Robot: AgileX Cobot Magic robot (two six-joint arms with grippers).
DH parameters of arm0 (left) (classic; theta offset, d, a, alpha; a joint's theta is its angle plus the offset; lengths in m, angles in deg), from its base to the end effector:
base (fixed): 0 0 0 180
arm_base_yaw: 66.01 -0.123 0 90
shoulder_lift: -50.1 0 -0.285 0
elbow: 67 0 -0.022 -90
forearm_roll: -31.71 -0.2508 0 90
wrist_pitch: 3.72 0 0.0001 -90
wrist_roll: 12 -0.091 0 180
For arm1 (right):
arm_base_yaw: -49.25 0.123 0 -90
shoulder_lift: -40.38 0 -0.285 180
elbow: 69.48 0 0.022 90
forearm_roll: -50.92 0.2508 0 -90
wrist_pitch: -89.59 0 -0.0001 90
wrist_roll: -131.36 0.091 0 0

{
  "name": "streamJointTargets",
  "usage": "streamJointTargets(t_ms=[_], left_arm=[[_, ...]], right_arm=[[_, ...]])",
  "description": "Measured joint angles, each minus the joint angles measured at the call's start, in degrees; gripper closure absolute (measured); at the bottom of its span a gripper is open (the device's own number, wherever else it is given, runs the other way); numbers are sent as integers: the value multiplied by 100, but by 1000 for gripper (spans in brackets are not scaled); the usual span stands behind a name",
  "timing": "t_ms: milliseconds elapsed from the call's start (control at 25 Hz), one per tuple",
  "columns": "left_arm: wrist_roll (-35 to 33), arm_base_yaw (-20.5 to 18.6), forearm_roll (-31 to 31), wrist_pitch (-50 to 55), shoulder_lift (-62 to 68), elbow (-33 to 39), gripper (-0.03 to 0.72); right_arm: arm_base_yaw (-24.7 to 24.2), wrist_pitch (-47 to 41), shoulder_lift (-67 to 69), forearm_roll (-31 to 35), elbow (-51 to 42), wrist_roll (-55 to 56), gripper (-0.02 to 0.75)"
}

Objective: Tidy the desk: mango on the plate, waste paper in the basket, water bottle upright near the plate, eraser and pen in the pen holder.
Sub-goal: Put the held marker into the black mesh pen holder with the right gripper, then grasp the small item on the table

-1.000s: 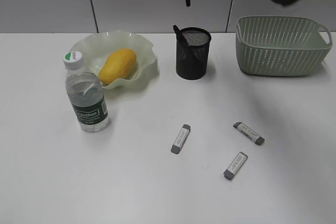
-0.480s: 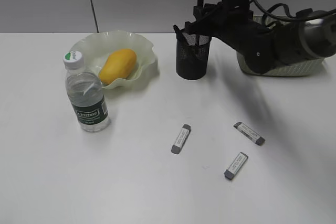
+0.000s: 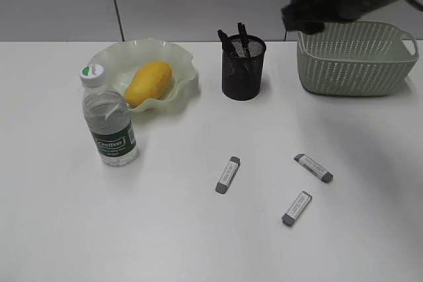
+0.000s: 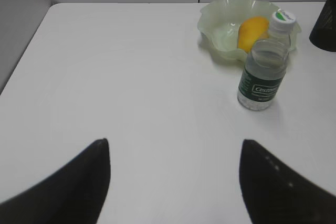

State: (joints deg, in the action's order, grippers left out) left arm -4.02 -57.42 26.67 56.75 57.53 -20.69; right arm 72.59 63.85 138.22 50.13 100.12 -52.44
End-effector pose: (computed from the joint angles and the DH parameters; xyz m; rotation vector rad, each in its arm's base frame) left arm -0.0095 0.0085 0.2888 0.0045 1.9913 -0.0825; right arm 0.3210 0.1379 0.2845 -0.5611 2.2755 0.1559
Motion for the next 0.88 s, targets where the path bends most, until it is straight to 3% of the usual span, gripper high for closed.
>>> streamJointTargets(t_ms=[200,400,560,680,880], left_arm=[[0,0,0,0,0,0,117],[0,0,0,0,19,0,117],[-27,0,98,-32,450,-15,119],[-596,0,649,-301,1109,-165,145],[-2094,0,2591,-1169,2733,-668,251]], right_arm=[[6,-2249,-2334,-254,-1270,524,323],[6,-3560,-5327,-254,-2705,942,324],[6,-4086,-7302,-259,-3273,1004,325],[6,-4149,-8457,-253,-3465,1016,325],[6,-3872,-9043,-265,-3579,1033,327]])
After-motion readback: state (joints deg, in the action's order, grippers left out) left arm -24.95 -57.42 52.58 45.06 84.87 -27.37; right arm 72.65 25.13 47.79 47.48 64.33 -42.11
